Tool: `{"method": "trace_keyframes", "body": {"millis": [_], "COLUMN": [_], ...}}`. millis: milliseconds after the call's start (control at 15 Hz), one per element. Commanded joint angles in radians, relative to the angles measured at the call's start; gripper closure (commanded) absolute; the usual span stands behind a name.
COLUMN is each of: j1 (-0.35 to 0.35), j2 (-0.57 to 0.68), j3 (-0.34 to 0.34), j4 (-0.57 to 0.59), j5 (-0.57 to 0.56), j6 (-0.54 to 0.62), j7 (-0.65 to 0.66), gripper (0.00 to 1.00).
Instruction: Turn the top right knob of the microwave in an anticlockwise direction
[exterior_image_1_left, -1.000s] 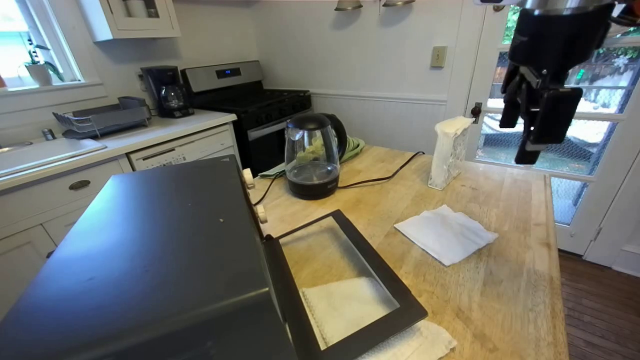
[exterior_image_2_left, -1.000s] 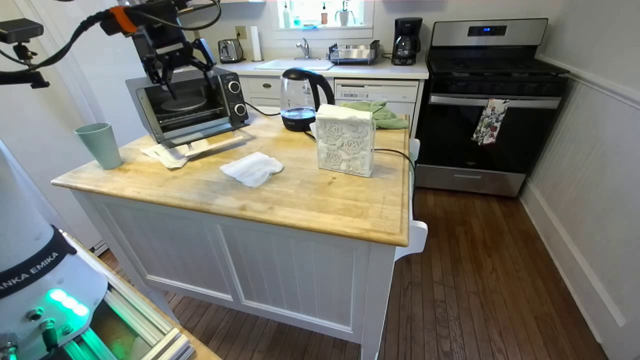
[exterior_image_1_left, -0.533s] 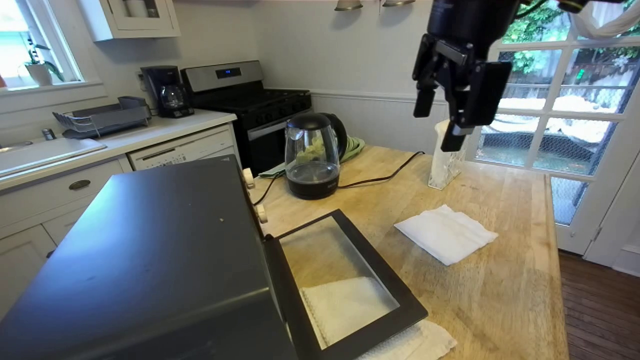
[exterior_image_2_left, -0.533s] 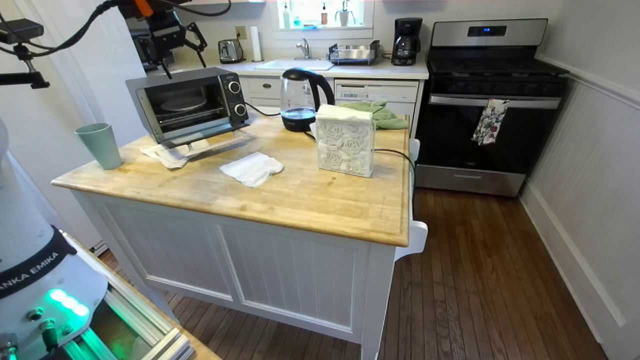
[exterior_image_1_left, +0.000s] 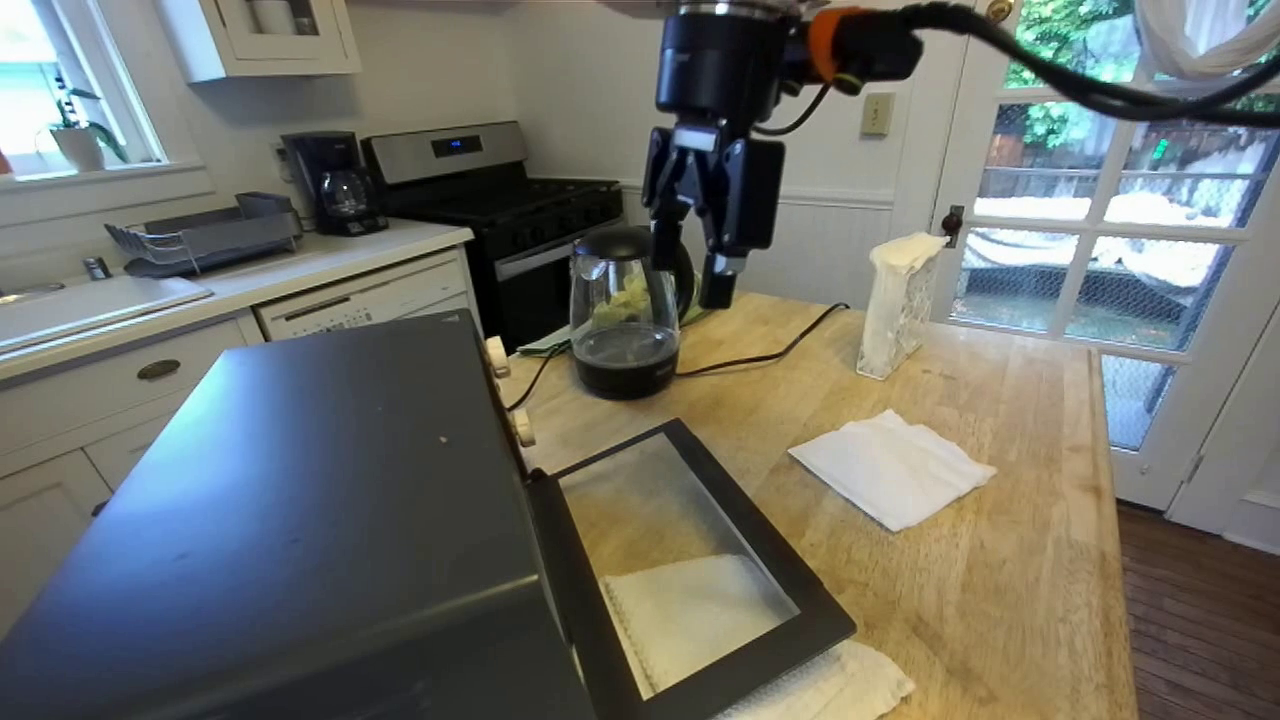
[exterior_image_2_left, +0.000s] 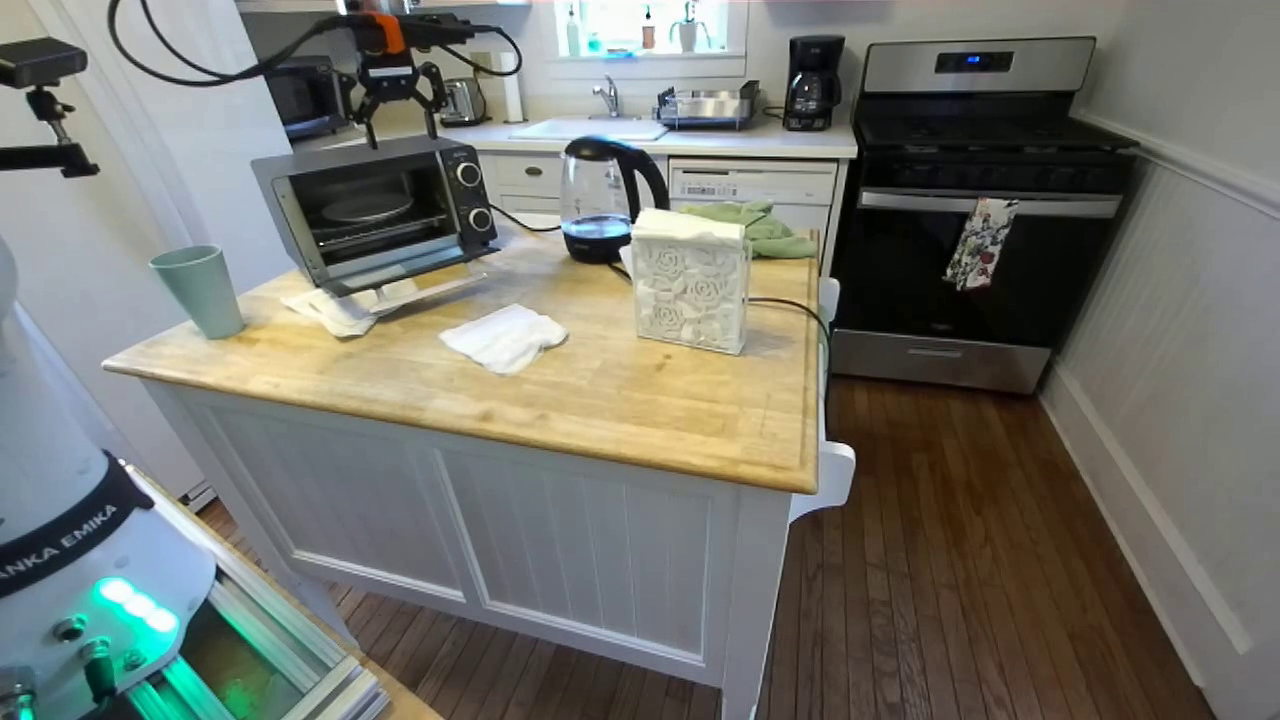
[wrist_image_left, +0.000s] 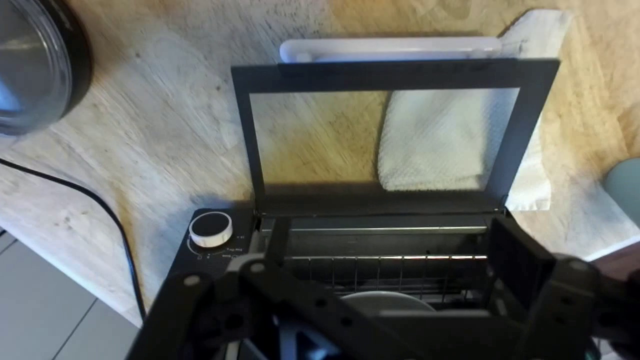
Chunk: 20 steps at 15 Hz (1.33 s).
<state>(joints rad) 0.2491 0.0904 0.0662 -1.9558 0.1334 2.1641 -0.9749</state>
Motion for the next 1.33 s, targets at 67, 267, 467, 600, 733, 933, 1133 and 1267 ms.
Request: {"method": "trace_keyframes", "body": {"millis": [67,267,467,600,733,933,1133,1267], "j1": [-0.059,-0.064,-0.064,-0.084,-0.098,-0.118,-0.122,-0.112], "j2": [0.075,0.107,0.107,0.179,0.236,0.328,0.417,0.475], "j3": [0.056,0.061,0.063,0.074,0.087,0.107,0.140,0.148], "j4": [0.073,0.109,0.117,0.187,0.247,0.352,0.448,0.519], "j5": [0.022,0.025,0.026,0.050,0.038,0.033,0.041,0.025], "j6": [-0.016,-0.023,-0.030,-0.035,-0.041,-0.058,-0.086,-0.089], "j7": [-0.022,-0.027,-0.027,-0.072,-0.098,-0.150,-0.172,-0.148], "gripper": [0.00,0.00,0.00,0.00,0.00,0.00,0.00,0.00]}}
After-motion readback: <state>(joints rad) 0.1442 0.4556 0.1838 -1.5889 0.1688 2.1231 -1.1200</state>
